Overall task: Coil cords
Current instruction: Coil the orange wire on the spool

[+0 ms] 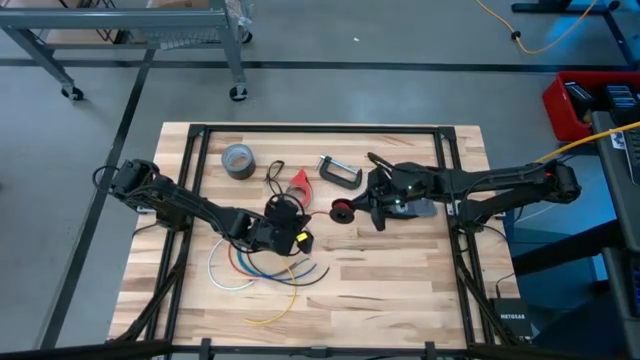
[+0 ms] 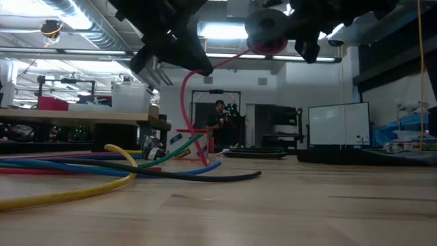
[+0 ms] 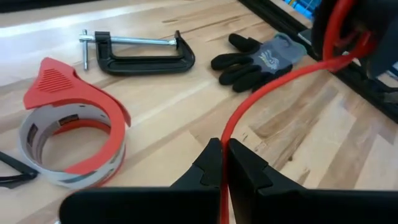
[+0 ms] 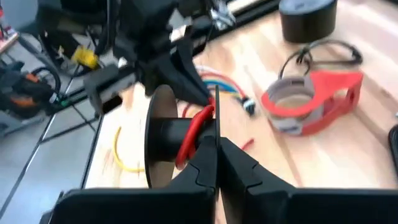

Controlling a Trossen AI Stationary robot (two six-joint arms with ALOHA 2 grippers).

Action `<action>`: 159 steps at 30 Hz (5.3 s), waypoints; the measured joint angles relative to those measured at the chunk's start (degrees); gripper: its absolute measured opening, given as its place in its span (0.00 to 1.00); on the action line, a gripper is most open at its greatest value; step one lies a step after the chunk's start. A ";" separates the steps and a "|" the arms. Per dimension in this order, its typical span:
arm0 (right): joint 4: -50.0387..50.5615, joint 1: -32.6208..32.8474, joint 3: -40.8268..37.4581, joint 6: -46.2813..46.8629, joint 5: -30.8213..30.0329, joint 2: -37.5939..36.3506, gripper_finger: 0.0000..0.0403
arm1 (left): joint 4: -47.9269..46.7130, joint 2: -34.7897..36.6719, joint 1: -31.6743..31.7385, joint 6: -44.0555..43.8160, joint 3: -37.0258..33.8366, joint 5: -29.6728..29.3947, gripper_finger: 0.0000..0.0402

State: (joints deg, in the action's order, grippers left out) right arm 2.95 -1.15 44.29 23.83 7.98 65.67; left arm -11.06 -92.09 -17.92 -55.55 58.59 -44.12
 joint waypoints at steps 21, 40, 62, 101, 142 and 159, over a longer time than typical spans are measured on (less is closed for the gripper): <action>12.76 0.08 0.02 0.16 -1.59 0.17 0.01 | 3.29 0.95 4.32 0.57 0.00 2.07 0.00; 12.37 0.09 0.02 1.44 -15.16 0.20 0.01 | 17.33 2.62 7.74 0.92 -0.04 12.07 0.00; -8.79 -0.02 0.00 1.44 -21.56 10.42 0.01 | 25.72 2.24 8.87 3.52 0.01 14.26 0.00; -27.39 -0.02 0.00 0.39 -24.91 11.67 0.01 | 22.82 0.04 6.41 15.04 0.00 15.15 0.16; -30.34 -0.02 0.02 -1.65 -20.71 11.66 0.01 | 22.38 -7.02 1.61 11.03 0.00 15.50 0.30; -33.71 -0.02 0.02 -1.84 -20.46 11.63 0.01 | 28.43 -6.82 0.86 12.55 0.00 15.43 0.36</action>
State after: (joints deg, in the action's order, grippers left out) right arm -30.76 -1.17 44.31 22.00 -12.48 77.30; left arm 17.37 -98.91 -17.05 -43.00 58.58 -28.69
